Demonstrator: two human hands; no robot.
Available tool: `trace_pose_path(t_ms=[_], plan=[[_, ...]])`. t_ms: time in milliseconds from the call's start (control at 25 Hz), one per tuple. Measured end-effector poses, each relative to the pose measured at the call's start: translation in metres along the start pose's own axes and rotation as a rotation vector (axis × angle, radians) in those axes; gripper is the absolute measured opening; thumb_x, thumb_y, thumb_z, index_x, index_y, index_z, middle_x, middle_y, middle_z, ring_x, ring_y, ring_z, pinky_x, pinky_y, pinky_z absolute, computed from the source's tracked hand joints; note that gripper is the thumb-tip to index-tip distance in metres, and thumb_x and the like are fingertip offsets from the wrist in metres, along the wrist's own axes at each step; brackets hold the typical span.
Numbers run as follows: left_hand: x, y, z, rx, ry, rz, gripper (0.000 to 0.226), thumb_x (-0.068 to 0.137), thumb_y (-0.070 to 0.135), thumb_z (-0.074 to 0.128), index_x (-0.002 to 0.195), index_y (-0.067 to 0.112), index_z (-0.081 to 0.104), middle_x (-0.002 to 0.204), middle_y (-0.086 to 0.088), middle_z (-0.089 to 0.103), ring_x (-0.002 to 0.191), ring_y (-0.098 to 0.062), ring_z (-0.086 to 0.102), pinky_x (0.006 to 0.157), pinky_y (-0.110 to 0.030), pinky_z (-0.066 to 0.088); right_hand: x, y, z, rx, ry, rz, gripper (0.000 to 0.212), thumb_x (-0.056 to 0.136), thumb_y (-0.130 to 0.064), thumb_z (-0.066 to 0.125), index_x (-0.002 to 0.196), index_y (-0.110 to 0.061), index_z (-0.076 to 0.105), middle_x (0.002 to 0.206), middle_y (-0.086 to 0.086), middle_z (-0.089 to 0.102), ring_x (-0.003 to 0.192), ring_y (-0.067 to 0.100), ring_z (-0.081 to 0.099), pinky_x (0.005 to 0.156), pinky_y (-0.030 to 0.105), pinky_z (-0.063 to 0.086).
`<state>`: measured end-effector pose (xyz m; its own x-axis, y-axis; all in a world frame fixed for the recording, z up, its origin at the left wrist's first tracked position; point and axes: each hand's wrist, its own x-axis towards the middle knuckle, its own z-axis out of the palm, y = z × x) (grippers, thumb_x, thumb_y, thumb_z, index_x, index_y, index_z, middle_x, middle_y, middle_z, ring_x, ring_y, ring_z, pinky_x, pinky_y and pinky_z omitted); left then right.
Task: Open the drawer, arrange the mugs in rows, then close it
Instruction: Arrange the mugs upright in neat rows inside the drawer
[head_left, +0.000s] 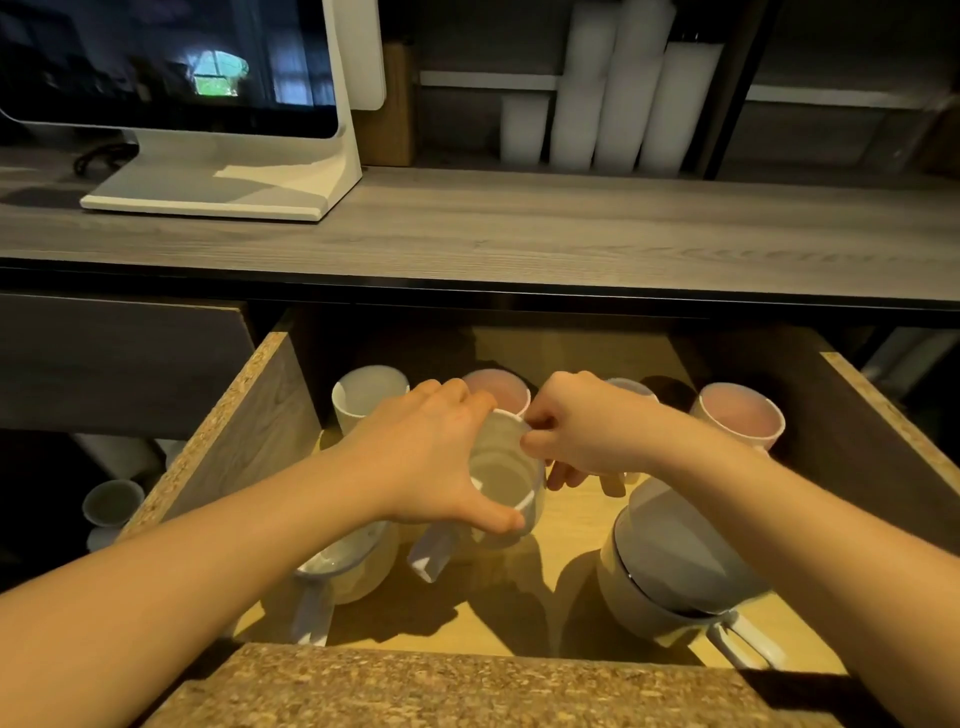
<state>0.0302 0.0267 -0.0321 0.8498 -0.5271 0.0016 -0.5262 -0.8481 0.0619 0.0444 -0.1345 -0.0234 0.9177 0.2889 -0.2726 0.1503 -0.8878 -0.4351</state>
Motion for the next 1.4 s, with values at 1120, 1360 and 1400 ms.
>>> trace_pose_path(t_ms=[1120,1360,1400], plan=[[0.019,-0.026,0.033,-0.223,-0.224,-0.079,0.008,0.083,0.019,0.063,0.083,0.013,0.069,0.082,-0.007,0.070,0.076,-0.019,0.066,0.062,-0.023,0.050,0.033,-0.009,0.026,-0.301,-0.290,0.068,0.030,0.088,-0.006,0.059,0.118,-0.005,0.060,0.101,0.014,0.069,0.081,0.023,0.069,0.075,0.031,0.058],[0.018,-0.027,0.030,-0.167,-0.263,-0.083,0.019,0.089,0.028,0.057,0.096,0.015,0.068,0.091,-0.005,0.070,0.082,-0.017,0.067,0.073,-0.028,0.055,0.025,-0.013,0.017,-0.346,-0.193,0.054,0.036,0.089,-0.009,0.059,0.125,-0.005,0.056,0.107,0.014,0.067,0.086,0.023,0.065,0.078,0.030,0.053],[0.017,-0.026,0.026,-0.141,-0.247,-0.086,0.020,0.090,0.031,0.055,0.099,0.017,0.067,0.092,-0.004,0.070,0.082,-0.016,0.067,0.074,-0.029,0.056,0.021,-0.013,0.010,-0.372,-0.121,0.022,0.036,0.089,-0.010,0.058,0.125,-0.008,0.056,0.108,0.011,0.066,0.091,0.024,0.063,0.077,0.029,0.052]])
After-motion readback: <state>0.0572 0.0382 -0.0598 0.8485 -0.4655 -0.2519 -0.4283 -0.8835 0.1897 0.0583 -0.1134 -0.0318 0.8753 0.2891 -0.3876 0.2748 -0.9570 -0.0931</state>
